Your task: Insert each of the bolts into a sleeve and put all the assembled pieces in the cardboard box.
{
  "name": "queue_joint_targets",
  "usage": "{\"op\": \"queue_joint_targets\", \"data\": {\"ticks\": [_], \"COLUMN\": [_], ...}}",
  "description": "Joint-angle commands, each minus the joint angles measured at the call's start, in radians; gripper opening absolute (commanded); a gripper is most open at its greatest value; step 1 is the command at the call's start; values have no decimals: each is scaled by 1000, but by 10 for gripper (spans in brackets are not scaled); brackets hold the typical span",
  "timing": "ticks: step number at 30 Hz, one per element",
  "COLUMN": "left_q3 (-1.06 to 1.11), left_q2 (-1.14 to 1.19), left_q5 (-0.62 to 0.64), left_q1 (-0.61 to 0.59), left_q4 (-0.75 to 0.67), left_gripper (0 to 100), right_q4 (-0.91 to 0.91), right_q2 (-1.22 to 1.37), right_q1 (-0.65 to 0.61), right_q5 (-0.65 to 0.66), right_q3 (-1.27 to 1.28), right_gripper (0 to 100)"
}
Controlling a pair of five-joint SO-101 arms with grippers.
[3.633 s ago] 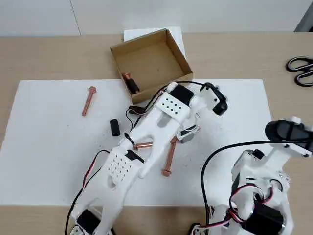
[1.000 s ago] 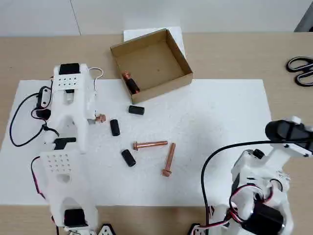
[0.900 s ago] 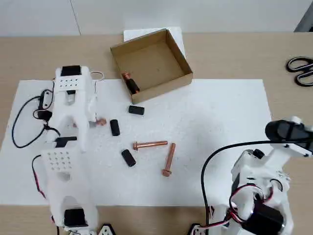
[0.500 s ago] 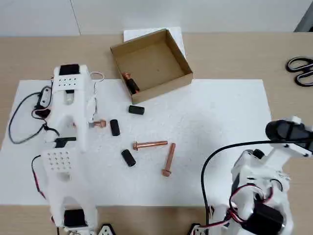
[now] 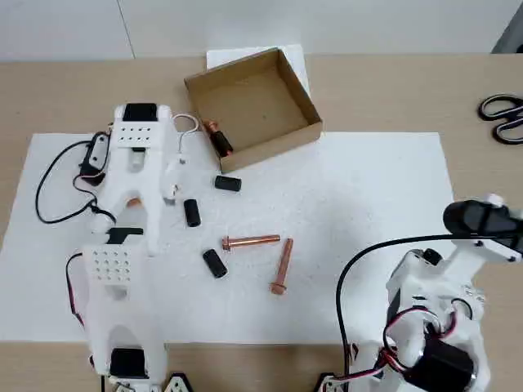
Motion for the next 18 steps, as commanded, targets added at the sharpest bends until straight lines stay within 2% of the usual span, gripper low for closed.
{"op": "queue_joint_targets", "data": {"ticks": [1,5,9,11,16,18], "left_q3": [-59,-102,-134,-133,-64,-44], "left_q2": [-92,-210,-327,-387,-512,-548], "left_q5": [-8,-48,-199,-362,-944,-1068], "left_q1": [29,71,127,161,196,176], "left_q4": [20,20,20,20,20,20], "left_gripper": [336,336,336,336,336,336], "right_q4": [-18,-18,-18,-18,-19,-21], "right_q2": [-5,-5,-5,-5,-5,-5], "right_q1": [4,4,4,4,4,4], "right_q5": [2,2,2,2,2,2], "right_q3": [-5,-5,-5,-5,-5,-5], "right_gripper": [4,4,4,4,4,4]}}
